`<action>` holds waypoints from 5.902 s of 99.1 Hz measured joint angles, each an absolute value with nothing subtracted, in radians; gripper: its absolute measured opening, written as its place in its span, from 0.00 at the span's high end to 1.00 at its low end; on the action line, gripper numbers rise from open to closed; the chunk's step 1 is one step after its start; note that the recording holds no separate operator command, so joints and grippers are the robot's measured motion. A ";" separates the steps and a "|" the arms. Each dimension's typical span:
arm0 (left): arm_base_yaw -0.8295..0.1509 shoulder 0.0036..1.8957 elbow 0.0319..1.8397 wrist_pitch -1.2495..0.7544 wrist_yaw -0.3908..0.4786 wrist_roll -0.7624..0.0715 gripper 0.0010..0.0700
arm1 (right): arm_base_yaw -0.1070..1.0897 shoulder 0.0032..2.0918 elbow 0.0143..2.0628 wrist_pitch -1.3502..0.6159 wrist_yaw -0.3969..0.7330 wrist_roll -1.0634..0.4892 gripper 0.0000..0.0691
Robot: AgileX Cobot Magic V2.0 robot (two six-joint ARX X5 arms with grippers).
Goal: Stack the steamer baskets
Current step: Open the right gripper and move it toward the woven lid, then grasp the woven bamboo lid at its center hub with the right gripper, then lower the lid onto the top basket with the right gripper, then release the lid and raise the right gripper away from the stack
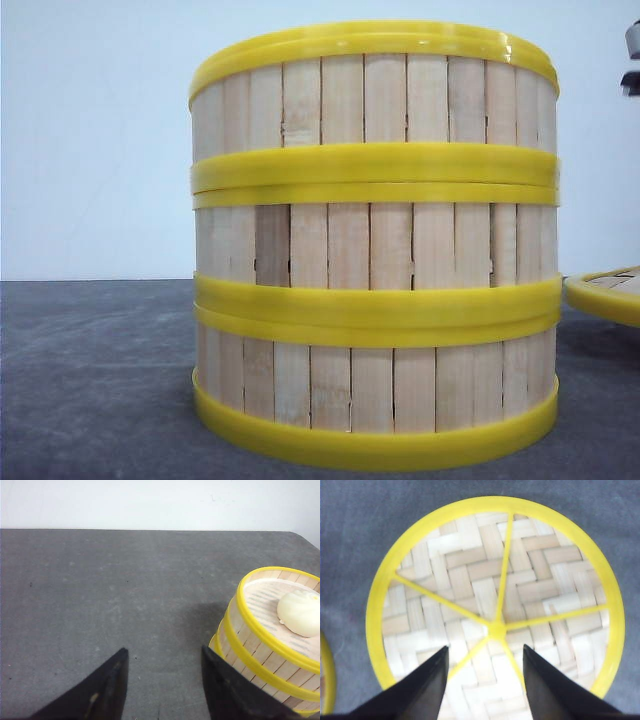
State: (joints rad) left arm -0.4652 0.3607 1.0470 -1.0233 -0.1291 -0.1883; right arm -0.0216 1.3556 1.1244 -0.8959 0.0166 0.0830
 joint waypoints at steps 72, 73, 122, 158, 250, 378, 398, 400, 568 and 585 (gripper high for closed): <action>-0.465 0.361 1.047 -1.055 -0.129 -0.176 0.62 | -0.022 1.496 1.127 -0.873 0.050 0.086 0.92; -0.465 0.361 1.047 -1.055 -0.129 -0.176 0.62 | -0.022 1.496 1.127 -0.873 0.050 0.086 0.92; -0.465 0.361 1.047 -1.055 -0.129 -0.176 0.62 | -0.020 1.419 1.230 -0.940 0.015 0.086 0.92; -0.465 0.361 1.047 -1.052 -0.129 -0.176 0.62 | 0.161 1.221 1.444 -1.016 -0.212 0.086 0.92; -0.465 0.361 1.047 -1.044 -0.107 -0.177 0.62 | 0.700 1.338 1.501 -0.998 -0.146 0.086 0.92; -0.465 0.361 1.047 -1.044 -0.107 -0.177 0.62 | 0.746 1.422 1.501 -0.952 -0.126 0.086 0.47; -0.465 0.361 1.047 -1.036 -0.107 -0.177 0.62 | 0.748 1.341 1.528 -0.949 -0.072 0.086 0.47; -0.465 0.361 1.047 -1.030 -0.107 -0.177 0.62 | 0.749 1.321 1.533 -0.946 -0.054 0.086 0.47; -0.465 0.361 0.978 -0.961 -0.107 -0.197 0.97 | 0.766 0.490 1.143 -1.036 0.471 0.241 0.98; -0.465 0.361 0.978 -0.956 -0.110 -0.187 0.97 | 0.766 0.490 1.143 -1.036 0.471 0.241 0.98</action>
State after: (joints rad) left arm -0.4648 0.3607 0.9783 -0.9562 -0.1097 -0.1875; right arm 0.7658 0.4896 1.1435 -1.0359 0.4713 0.2405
